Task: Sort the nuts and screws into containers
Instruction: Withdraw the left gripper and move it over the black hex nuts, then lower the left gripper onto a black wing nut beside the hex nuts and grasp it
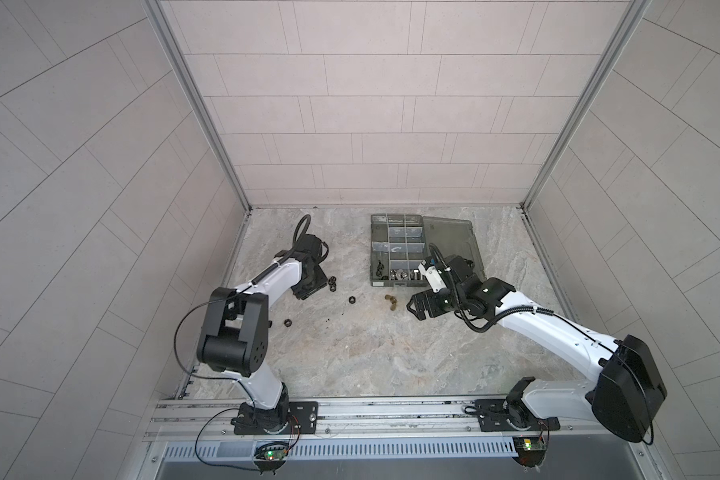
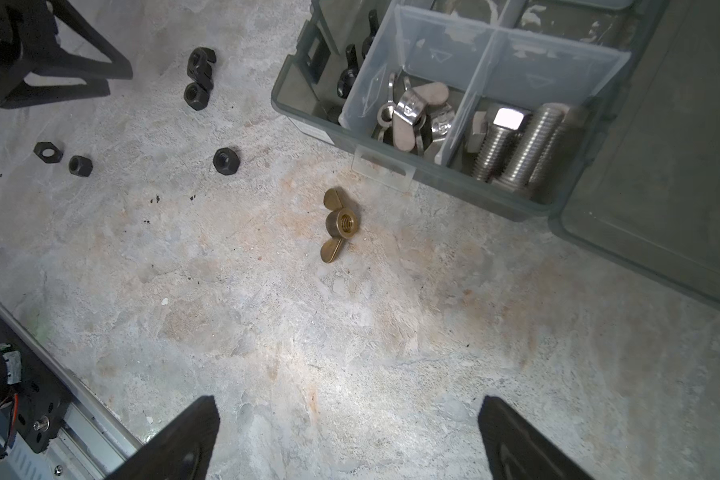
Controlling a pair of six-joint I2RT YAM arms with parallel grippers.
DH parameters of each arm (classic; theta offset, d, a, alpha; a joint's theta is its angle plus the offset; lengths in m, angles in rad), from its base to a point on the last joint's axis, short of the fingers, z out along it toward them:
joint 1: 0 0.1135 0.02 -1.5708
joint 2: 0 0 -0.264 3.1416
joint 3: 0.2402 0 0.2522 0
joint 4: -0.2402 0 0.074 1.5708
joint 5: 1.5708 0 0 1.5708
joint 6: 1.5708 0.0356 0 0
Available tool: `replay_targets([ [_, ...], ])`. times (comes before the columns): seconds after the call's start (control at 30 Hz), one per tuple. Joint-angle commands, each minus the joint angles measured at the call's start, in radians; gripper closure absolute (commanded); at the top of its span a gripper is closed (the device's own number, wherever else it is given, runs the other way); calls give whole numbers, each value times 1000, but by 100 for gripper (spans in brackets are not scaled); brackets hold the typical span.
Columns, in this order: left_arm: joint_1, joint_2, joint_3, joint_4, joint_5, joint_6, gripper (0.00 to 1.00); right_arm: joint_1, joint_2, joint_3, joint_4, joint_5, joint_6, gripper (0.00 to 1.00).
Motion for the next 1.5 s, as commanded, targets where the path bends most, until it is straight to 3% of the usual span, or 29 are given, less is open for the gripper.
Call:
replay_targets([
  [0.0, -37, 70, 73, -15, -18, -12, 57, -8, 4, 22, -10, 1, -14, 1],
  [0.33, -97, 227, 225, -17, -35, -5, 59, -42, 12, 22, -17, -8, -26, 1],
  [0.5, -103, 271, 254, -17, -30, -4, 66, -52, 16, 23, -19, -10, -29, 1],
  [0.6, -104, 276, 258, -17, -27, -3, 70, -54, 20, 25, -19, -13, -29, 1],
  [1.47, -172, 322, 287, -30, -22, 4, 71, -57, -5, 11, -36, -8, -28, 1],
])
